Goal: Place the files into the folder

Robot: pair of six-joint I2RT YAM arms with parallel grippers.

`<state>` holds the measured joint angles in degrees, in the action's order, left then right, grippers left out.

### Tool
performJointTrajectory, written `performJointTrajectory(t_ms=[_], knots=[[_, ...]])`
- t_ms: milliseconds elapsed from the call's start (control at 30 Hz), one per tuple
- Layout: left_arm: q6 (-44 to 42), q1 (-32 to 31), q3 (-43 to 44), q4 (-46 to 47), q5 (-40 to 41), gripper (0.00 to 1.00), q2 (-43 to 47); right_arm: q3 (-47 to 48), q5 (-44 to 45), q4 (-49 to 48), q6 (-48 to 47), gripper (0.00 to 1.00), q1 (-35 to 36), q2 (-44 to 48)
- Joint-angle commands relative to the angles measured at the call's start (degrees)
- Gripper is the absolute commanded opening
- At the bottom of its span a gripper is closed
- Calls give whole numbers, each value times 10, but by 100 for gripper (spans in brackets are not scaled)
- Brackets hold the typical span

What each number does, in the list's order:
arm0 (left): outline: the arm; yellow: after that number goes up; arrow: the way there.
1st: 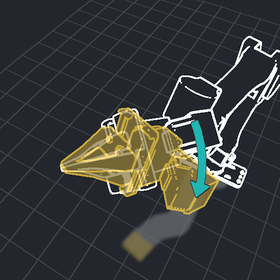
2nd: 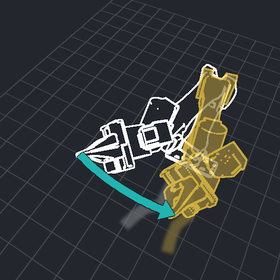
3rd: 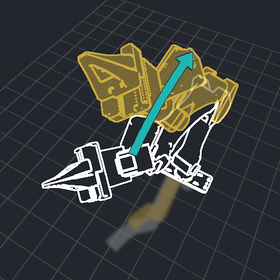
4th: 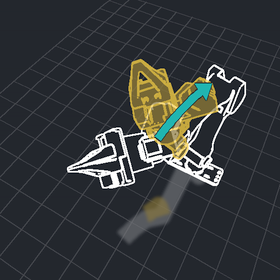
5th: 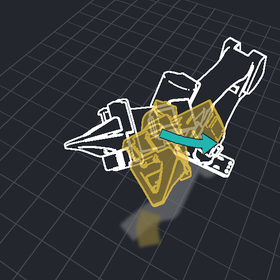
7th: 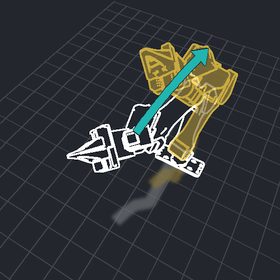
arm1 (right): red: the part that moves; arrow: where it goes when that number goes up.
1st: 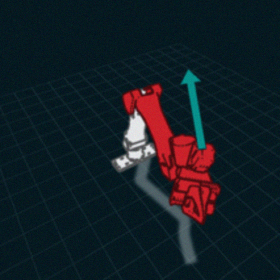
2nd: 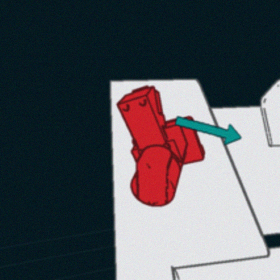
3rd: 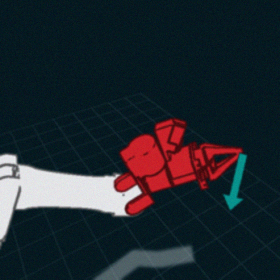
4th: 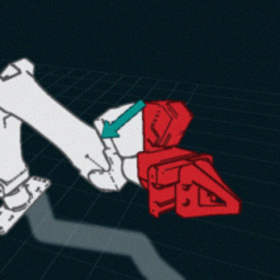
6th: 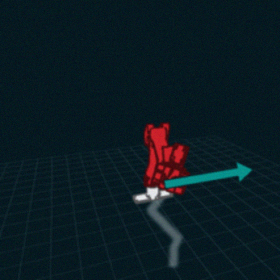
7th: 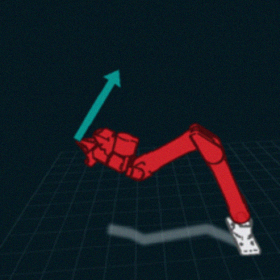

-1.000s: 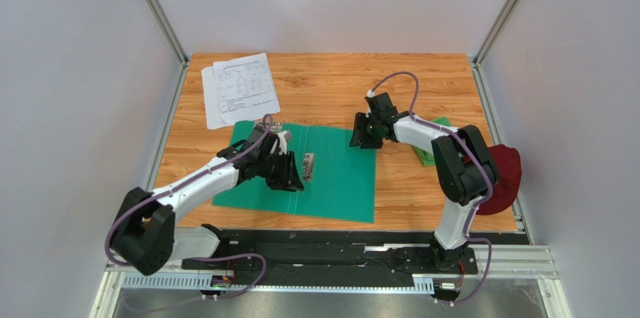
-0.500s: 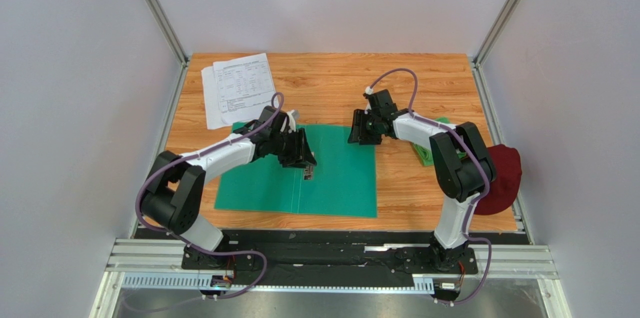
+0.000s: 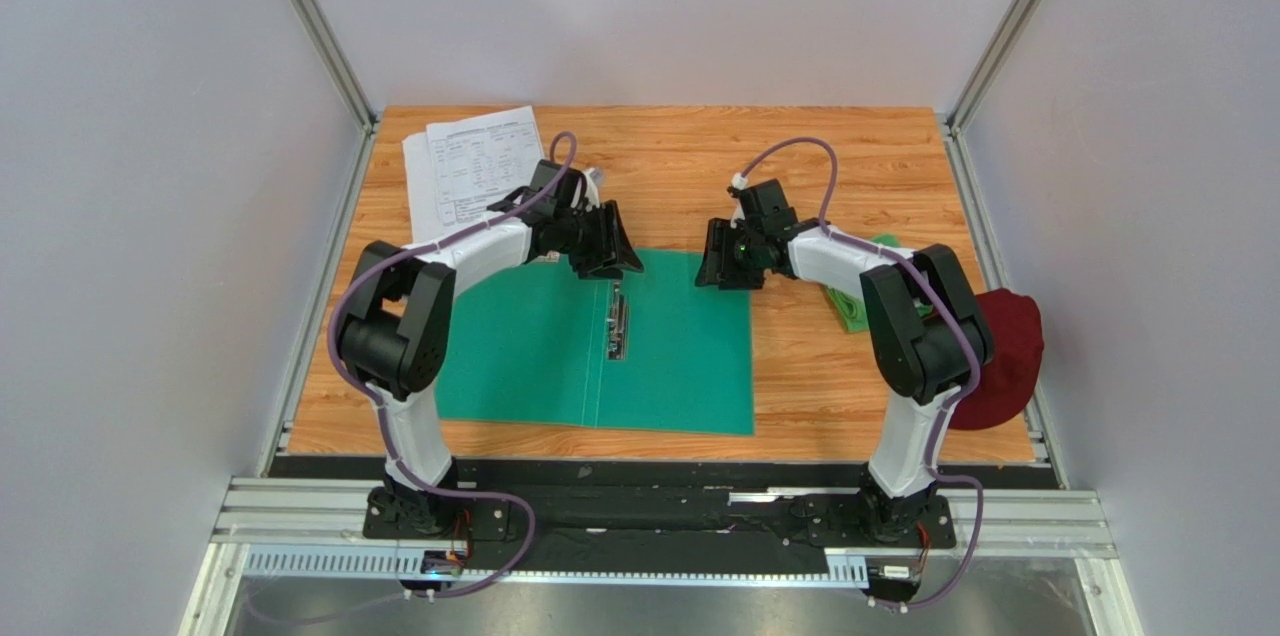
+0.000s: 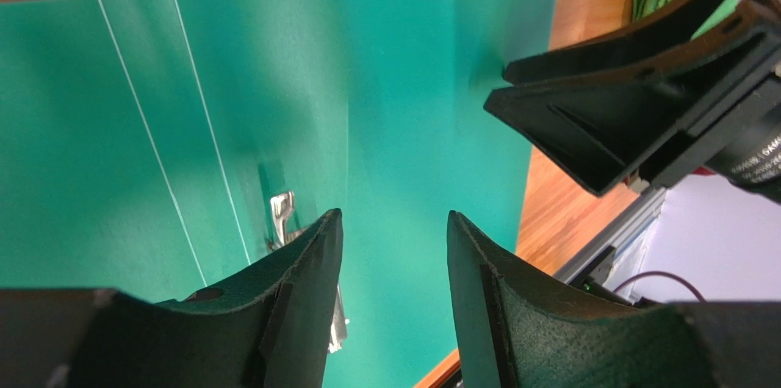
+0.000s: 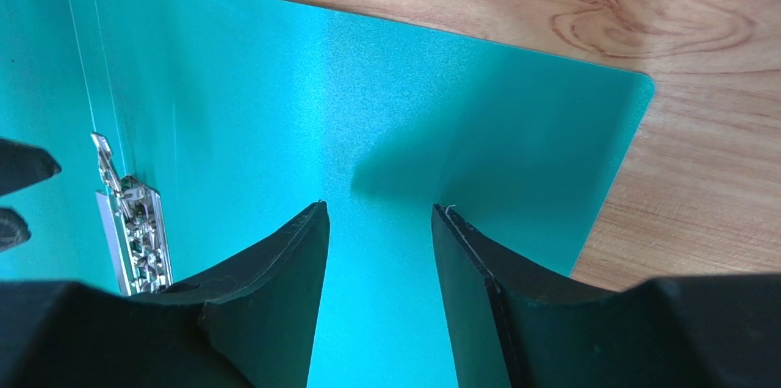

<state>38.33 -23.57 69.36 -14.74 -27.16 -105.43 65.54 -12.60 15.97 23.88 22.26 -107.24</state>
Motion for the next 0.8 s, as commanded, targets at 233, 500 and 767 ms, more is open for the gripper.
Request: performJointTrajectory(t_ms=[233,500,767], knots=[[-88,85,43,-304,161,85,192,49,101,150,-61,63,20,73],[-185,375,-31,-350,22,92,255,21,34,101,-29,78,84,132],[-77,418,25,-190,37,78,165,69,-84,-10,98,73,92,29]])
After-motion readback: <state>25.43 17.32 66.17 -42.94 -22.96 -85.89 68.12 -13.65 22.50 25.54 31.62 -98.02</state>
